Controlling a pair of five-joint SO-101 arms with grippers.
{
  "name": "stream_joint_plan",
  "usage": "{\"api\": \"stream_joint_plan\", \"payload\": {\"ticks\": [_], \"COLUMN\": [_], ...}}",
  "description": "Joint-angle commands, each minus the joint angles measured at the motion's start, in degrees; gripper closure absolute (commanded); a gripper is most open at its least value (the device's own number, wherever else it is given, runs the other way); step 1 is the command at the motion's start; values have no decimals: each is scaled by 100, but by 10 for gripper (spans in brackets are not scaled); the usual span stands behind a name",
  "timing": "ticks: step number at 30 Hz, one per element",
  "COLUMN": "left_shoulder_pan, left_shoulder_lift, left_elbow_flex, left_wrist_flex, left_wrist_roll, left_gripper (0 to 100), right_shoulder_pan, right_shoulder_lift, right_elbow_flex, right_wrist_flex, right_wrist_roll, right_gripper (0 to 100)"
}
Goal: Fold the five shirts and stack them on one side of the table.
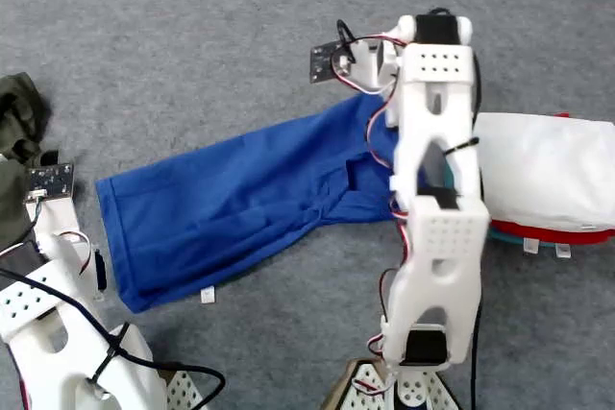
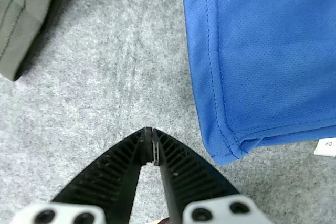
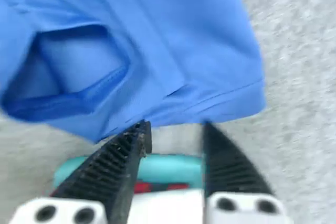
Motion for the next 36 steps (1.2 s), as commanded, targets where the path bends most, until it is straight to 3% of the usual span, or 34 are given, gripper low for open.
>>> {"api": "stream_joint_plan", "payload": {"ticks": [1, 5, 13, 16, 21, 36], "left_shoulder_pan": [53, 53, 53, 53, 53, 53], "left_shoulder_lift": [22, 22, 22, 22, 22, 22], "left_elbow_flex": [-211, -211, -211, -211, -211, -211], "left_wrist_flex": [35, 44, 44, 44, 53, 53], "left_wrist_roll": [-26, -26, -26, -26, -35, -26], "left_gripper": [982, 982, 982, 982, 982, 982], "right_shoulder_pan": [4, -92, -251, -268, -224, 180], "right_shoulder_lift": [-1262, -1877, -1411, -954, -532, -400], "right_elbow_flex": [1490, 2800, 4057, 3670, 2870, 1622], "right_wrist_flex": [88, -536, -2321, -2277, -1881, -1697], "right_wrist_roll": [-105, -800, -1442, -1714, -1890, -1899], "right_gripper": [864, 780, 779, 800, 998, 993]}}
